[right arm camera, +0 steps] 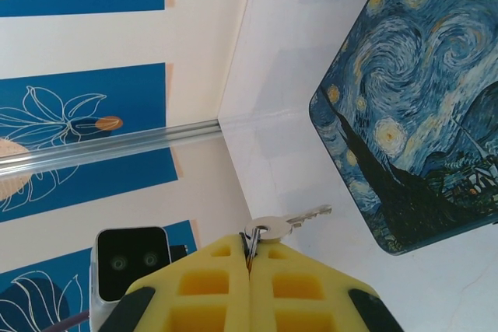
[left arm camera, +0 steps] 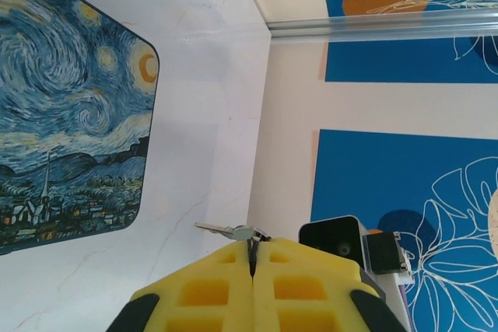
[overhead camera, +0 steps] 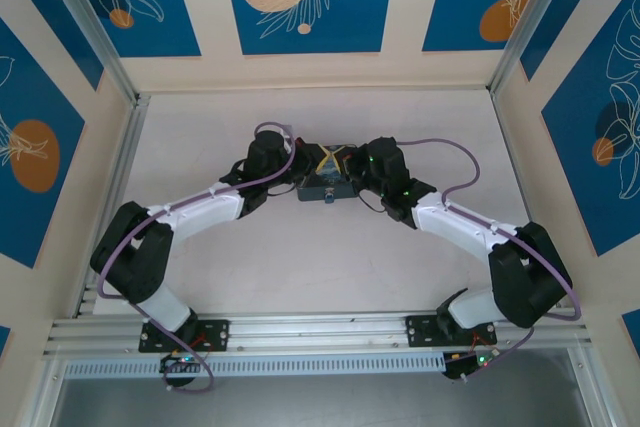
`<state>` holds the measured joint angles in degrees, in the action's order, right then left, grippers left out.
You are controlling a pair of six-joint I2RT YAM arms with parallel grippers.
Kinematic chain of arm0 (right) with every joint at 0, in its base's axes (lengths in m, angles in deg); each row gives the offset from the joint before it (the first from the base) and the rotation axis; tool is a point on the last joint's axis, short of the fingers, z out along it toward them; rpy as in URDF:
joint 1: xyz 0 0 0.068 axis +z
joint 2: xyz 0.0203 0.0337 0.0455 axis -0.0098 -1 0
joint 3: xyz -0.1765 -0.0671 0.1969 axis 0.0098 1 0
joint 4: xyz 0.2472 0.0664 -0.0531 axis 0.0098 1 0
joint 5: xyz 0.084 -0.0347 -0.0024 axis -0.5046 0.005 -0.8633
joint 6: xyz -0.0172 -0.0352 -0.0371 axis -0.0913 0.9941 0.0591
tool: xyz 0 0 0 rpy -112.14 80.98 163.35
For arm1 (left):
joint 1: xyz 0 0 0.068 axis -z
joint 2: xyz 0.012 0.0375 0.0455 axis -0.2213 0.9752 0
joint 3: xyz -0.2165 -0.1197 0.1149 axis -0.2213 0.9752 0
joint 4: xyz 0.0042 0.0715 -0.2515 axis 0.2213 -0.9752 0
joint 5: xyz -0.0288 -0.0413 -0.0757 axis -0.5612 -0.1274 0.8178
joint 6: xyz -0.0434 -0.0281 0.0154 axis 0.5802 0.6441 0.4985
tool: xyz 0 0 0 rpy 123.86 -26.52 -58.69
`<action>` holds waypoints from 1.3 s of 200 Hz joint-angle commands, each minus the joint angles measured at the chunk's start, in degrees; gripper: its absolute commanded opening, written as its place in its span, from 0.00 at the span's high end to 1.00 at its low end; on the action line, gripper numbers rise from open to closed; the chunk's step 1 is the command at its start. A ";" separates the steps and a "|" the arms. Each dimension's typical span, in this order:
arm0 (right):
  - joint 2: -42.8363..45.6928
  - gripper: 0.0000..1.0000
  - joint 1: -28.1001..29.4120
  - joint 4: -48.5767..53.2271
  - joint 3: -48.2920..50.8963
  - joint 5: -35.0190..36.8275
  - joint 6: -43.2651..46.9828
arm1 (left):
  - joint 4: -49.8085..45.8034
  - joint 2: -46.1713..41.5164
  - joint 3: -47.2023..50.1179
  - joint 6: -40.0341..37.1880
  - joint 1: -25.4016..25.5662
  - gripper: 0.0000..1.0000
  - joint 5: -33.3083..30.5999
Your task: Unlock the padlock with the key
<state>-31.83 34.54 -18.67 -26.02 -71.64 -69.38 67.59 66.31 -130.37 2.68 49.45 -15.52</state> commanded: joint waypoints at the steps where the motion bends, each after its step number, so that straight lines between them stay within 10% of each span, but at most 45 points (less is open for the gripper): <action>1: 0.92 0.78 -0.03 -2.42 1.11 -0.26 0.04 | 0.64 0.50 -1.42 -1.15 0.44 1.00 -0.18; 18: 4.23 0.52 -0.39 -0.51 2.92 -0.44 1.43 | -1.08 -0.12 -1.32 -3.11 0.05 1.00 0.23; 67: 18.46 0.44 -6.99 10.17 8.09 -8.44 18.80 | -7.82 -1.85 -3.81 -16.01 -4.00 1.00 8.95; 145: 7.42 0.51 -20.61 -6.38 1.36 -44.89 32.77 | -12.59 -0.69 -10.89 -31.76 -7.43 1.00 25.41; 260: -5.75 0.61 -16.70 -30.98 2.55 -45.29 19.88 | 1.67 3.23 -8.17 -17.65 -7.54 1.00 27.38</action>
<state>-36.91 16.64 -43.98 -24.03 -116.32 -47.37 64.48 68.41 -139.16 -17.97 42.52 10.53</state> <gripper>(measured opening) 0.393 0.045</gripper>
